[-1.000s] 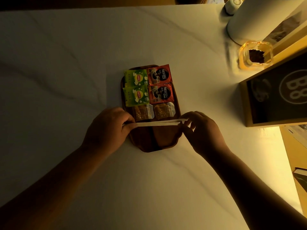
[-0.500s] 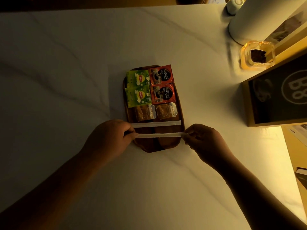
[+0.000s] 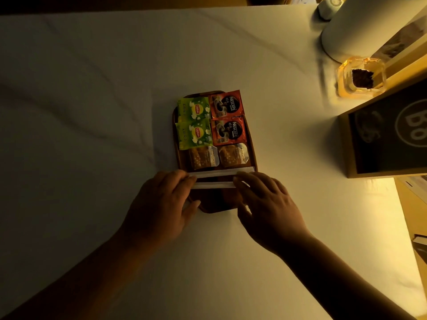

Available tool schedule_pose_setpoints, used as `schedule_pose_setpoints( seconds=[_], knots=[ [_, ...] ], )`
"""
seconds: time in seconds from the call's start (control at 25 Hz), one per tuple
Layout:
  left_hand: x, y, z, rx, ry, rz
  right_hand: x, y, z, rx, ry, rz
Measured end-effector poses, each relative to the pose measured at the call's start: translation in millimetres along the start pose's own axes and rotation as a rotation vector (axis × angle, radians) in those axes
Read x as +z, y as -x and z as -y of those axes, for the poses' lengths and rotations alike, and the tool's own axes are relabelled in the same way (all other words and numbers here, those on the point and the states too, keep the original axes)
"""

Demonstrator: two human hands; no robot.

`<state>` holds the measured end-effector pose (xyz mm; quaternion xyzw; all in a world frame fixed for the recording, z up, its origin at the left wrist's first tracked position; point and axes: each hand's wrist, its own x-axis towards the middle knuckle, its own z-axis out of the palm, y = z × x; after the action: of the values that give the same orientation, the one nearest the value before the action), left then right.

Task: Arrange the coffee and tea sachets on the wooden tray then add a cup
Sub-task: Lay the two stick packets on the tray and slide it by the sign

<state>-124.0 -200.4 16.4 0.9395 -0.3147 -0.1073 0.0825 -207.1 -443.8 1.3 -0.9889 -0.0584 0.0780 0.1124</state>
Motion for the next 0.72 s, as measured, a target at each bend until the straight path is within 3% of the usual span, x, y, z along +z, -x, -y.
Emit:
schedule_pose_setpoints(
  seconds=[0.32,0.56,0.72],
  knots=[
    [3.2,1.2,-0.3,0.072,0.026,-0.083,0.1,2.5,-3.8,-0.014,-0.025,-0.092],
    [9.9,7.2,2.3,0.127,-0.008,-0.044,4.4,10.3,-1.8,-0.047,-0.032,0.004],
    [9.3,7.5,2.1,0.117,0.028,-0.031,-2.5,15.0,2.3,-0.05,-0.061,-0.03]
  ],
)
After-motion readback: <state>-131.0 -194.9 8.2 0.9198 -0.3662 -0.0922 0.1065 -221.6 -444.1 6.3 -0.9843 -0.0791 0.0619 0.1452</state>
